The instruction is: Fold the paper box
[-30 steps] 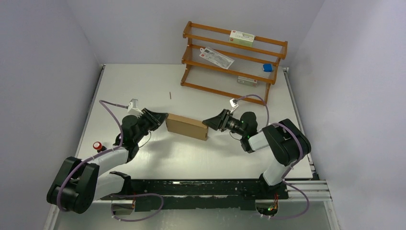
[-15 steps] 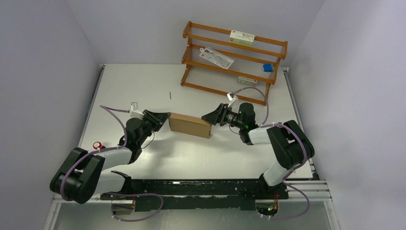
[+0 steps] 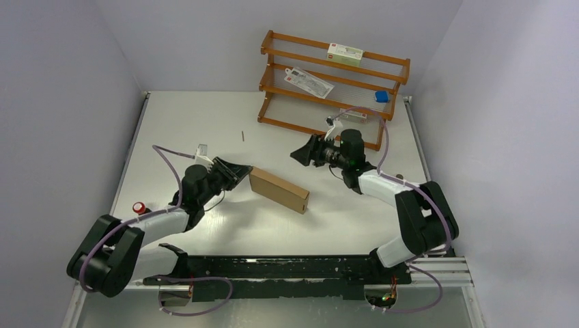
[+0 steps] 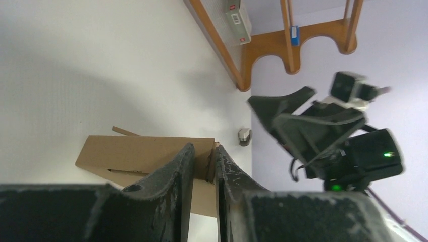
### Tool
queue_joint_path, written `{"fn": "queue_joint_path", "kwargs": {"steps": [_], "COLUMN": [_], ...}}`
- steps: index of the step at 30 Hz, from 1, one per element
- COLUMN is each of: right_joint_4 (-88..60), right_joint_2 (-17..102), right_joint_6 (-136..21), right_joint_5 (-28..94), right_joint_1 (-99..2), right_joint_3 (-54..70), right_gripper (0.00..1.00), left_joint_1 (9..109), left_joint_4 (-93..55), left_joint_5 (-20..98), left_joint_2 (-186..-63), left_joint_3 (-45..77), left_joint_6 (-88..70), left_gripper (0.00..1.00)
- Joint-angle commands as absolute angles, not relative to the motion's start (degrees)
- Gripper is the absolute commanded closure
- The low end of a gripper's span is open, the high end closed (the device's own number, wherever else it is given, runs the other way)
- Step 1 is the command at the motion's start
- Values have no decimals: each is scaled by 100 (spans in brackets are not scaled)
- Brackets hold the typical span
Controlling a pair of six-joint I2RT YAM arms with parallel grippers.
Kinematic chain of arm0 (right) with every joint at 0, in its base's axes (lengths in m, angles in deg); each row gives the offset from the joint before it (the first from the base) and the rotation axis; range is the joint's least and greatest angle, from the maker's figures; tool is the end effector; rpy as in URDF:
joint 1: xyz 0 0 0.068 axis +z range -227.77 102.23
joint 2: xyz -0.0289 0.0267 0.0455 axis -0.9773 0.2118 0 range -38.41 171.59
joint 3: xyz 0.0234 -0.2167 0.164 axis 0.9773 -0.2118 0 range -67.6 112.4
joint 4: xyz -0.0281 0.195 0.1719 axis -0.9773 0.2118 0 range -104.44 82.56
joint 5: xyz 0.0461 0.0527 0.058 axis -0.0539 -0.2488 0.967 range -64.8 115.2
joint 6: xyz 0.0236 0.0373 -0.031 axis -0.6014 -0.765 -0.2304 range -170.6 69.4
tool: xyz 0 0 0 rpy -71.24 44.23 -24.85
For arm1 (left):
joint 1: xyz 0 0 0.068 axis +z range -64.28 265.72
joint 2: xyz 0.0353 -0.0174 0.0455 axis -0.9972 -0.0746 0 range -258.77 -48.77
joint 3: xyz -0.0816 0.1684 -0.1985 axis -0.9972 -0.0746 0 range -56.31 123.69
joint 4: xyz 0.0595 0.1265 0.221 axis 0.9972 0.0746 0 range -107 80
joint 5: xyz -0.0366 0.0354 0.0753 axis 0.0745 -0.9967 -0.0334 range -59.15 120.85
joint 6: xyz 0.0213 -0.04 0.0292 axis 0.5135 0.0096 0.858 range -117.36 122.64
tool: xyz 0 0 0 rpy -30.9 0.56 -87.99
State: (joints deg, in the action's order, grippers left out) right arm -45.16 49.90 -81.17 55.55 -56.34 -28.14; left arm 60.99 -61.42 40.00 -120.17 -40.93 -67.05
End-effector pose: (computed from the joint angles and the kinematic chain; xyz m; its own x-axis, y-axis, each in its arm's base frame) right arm 0.2896 0.1330 0.1997 -0.6371 0.2214 -0.7383 -0.5090 0.5984 0.6187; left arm 0.2061 -0.1011 0.1722 -0.5834 -0.7507 -0.3100 0.0212 0.3675 -0.9298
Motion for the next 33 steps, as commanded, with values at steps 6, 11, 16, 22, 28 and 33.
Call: {"fn": "queue_joint_path", "kwargs": {"steps": [6, 11, 16, 22, 28, 33], "right_joint_4": [-3007, -2681, -2489, -2472, -2676, -2938], "right_joint_2": [4261, 4032, 4077, 4182, 4409, 4594], "right_joint_6": [-7222, -7151, -6993, -6874, -6969, -6859], "right_joint_5": [5091, 4919, 5365, 5766, 5752, 5636], "right_joint_1": [-5214, -4777, -4453, -4255, -4249, -4246], "right_joint_3": [-2192, -2111, -2042, -2101, -2239, -2590], "right_gripper": [33, 36, 38, 39, 42, 47], "left_joint_1": [6030, 6063, 6076, 6076, 6076, 6076], "left_joint_4": [-3276, -3075, -3509, -3899, -3922, -3941], "left_joint_5": [3426, 3446, 3710, 4132, 4158, 4092], "left_joint_2": [-11038, -10700, -10953, -11483, -11517, -11434], "left_joint_3": [-3585, -3434, -3470, -3399, -3363, -3394], "left_joint_6": [-5477, -5207, -5310, -5361, -5341, -5401], "left_gripper": [55, 48, 52, 55, 55, 55]}}
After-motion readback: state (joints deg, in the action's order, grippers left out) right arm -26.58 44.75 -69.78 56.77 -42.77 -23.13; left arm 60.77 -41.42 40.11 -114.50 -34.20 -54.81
